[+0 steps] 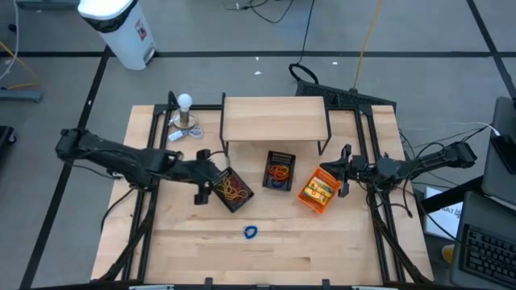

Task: Pick & Place Office Desk Supplies
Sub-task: Put the blue spring keychain into the right black bin

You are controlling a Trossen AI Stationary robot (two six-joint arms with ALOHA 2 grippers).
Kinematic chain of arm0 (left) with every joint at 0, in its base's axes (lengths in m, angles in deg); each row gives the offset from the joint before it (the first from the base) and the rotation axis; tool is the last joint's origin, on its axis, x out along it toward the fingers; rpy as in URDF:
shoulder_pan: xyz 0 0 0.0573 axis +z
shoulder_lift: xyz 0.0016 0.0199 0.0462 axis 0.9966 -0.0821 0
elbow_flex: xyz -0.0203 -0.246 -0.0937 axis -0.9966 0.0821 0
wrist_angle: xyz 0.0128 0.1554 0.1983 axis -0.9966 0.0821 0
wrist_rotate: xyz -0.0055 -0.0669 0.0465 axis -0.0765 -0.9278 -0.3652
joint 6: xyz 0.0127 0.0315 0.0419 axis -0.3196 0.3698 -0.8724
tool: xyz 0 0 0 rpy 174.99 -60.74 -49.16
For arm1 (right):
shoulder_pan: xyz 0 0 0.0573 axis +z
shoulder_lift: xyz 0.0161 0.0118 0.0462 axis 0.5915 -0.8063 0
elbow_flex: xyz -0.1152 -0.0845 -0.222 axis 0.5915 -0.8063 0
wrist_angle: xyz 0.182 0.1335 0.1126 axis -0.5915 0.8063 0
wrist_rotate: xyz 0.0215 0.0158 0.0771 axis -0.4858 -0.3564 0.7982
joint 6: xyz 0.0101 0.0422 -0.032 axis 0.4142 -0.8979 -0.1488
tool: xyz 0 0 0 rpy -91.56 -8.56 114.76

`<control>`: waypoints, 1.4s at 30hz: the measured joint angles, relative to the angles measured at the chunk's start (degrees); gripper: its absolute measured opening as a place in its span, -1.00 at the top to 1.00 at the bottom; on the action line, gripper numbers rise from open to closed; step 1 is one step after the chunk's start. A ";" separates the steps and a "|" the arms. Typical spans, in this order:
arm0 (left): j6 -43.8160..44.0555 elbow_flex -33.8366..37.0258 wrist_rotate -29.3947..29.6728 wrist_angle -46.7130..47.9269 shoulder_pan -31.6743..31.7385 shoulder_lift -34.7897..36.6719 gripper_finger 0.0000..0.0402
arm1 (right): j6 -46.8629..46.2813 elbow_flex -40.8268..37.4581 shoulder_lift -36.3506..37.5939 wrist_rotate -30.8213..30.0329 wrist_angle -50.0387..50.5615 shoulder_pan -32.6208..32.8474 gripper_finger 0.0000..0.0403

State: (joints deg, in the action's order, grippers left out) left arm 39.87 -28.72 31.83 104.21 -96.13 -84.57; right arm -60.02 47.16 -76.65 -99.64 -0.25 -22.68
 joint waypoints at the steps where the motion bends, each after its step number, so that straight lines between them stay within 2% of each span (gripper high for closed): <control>1: -2.06 0.01 -1.79 -1.57 -0.87 2.37 -0.21 | -0.32 0.02 -0.16 0.00 -0.06 0.00 1.00; 4: -7.72 -0.25 -4.75 -4.42 -2.40 10.03 -0.05 | -0.50 0.02 -0.77 0.00 -0.05 0.00 1.00; 8: -11.05 0.52 -1.94 -3.40 -1.02 18.63 0.24 | -0.70 0.02 -1.84 0.00 -0.67 0.02 1.00; 10: -12.47 1.41 -5.42 -4.17 0.57 23.36 0.40 | -0.91 0.01 -2.31 -0.02 -0.93 0.00 1.00; 13: -13.30 4.90 -10.28 -6.82 3.13 28.99 0.67 | -1.75 0.01 -2.99 -0.01 -0.94 0.00 1.00; 15: -12.50 8.20 -10.96 -9.89 4.55 32.34 0.87 | -1.90 0.02 -3.48 0.00 -0.94 0.00 1.00; 17: -10.75 12.40 -10.97 -14.90 5.98 35.49 0.96 | -3.11 0.02 -3.72 -0.02 -1.04 0.02 1.00; 22: -6.62 24.01 -11.76 -30.97 8.37 41.00 0.93 | -2.45 0.00 -3.69 0.13 -5.86 0.02 1.00; 29: -3.25 31.67 -11.33 -33.62 11.21 44.87 0.96 | -3.55 0.00 -5.24 0.20 -6.12 0.02 1.00; 35: -2.68 39.18 -11.31 -45.17 11.31 45.17 0.98 | -5.23 0.00 -8.13 0.22 -7.13 0.02 1.00; 42: -4.26 42.76 -8.52 -45.72 11.31 45.22 0.98 | -5.32 0.00 -10.56 0.24 -11.55 1.31 1.00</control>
State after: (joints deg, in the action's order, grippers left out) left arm 35.61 14.04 23.31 58.49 -84.82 -39.35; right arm -65.34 47.16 -87.22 -99.40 -11.81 -21.37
